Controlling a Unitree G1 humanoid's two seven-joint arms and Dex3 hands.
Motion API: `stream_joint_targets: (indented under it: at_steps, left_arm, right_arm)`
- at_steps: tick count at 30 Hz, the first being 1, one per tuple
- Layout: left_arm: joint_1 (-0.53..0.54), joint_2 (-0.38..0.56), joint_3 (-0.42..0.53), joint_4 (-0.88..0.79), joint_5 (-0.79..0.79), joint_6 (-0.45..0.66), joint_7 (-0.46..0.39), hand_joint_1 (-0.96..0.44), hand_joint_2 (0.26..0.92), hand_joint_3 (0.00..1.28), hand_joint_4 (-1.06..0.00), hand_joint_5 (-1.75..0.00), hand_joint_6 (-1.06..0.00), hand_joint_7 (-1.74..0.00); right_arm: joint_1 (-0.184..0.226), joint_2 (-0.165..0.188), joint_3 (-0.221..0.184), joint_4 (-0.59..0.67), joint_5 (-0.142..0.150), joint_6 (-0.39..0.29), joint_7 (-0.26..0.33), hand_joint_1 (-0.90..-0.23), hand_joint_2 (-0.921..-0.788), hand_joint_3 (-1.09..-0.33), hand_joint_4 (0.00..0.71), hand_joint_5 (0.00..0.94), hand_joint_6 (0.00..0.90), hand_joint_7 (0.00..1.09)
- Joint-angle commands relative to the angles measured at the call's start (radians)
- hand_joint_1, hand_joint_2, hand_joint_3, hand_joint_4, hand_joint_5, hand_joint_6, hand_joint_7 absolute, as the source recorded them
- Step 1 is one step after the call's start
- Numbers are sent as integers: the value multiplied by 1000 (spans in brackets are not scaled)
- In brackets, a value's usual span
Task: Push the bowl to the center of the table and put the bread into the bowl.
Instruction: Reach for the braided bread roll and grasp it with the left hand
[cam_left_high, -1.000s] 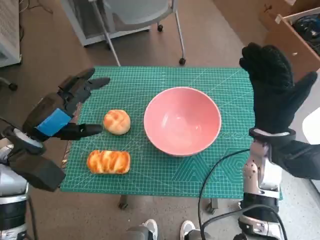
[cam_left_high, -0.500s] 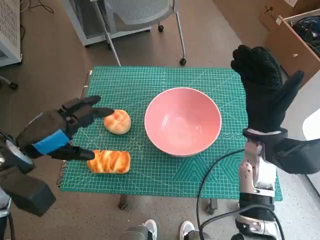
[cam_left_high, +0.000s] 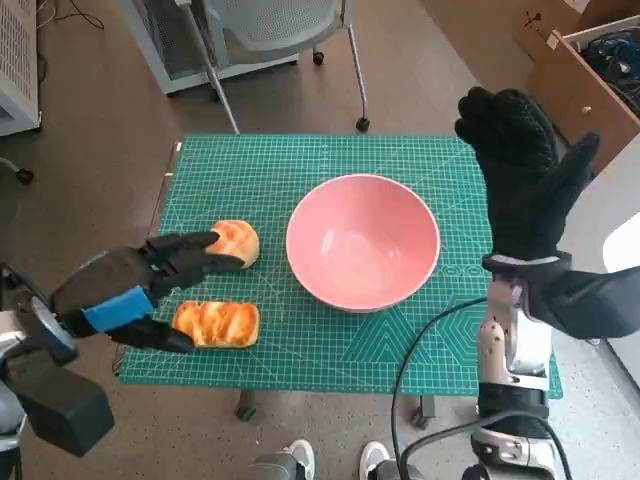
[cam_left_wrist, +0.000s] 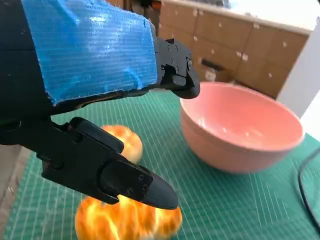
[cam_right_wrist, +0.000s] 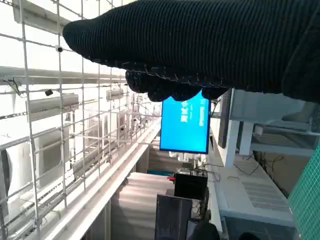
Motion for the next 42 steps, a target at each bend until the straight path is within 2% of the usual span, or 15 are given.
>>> stream_joint_targets:
  at_steps: [1, 8, 18, 29, 35, 38, 40, 41, 42]
  left_arm:
    - [20, -10, -34, 18, 16, 16, -4, -527, 830, 2, -296, -2, -242, -341]
    - [22, -38, -81, 66, 79, 5, 29, -512, 839, 2, -280, 0, -260, -264]
    - [16, -84, -150, 151, 208, -2, 125, -473, 845, 1, -264, 0, -306, -148]
    - [8, -145, -227, 251, 348, 11, 265, -266, 841, 0, -300, -8, -408, -98]
    - [-9, -164, -262, 310, 396, 19, 329, -158, 844, 1, -357, -20, -488, -89]
    - [-17, -165, -281, 328, 424, 32, 349, -89, 849, 3, -426, -42, -541, -100]
    - [-22, -161, -290, 332, 437, 38, 356, -22, 880, 5, -620, -70, -655, -132]
    - [-22, -156, -293, 328, 439, 40, 354, -13, 885, 5, -649, -71, -672, -135]
    - [-20, -149, -292, 313, 438, 43, 348, -8, 898, 59, -636, -475, -609, -566]
  right_arm:
    - [5, -1, 0, 18, 12, 19, 11, -632, -921, -694, 251, 3, 84, 482]
    - [2, -4, -4, 24, 14, 18, 16, -626, -921, -697, 250, 2, 83, 481]
    - [-2, -8, -11, 30, 21, 20, 25, -626, -921, -697, 250, 2, 84, 482]
    - [4, -5, -11, 32, 24, 14, 33, -626, -921, -700, 249, 1, 81, 486]
    - [8, -5, -14, 29, 27, 13, 37, -624, -921, -702, 248, 0, 78, 488]
    - [11, -4, -13, 27, 26, 10, 38, -621, -921, -704, 247, 0, 77, 489]
    - [14, -3, -12, 25, 25, 9, 37, -620, -921, -704, 247, 0, 76, 491]
    - [15, -3, -12, 23, 24, 8, 38, -620, -921, -705, 247, 0, 76, 491]
    - [16, -3, -11, 24, 24, 7, 39, -620, -921, -705, 247, 0, 75, 492]
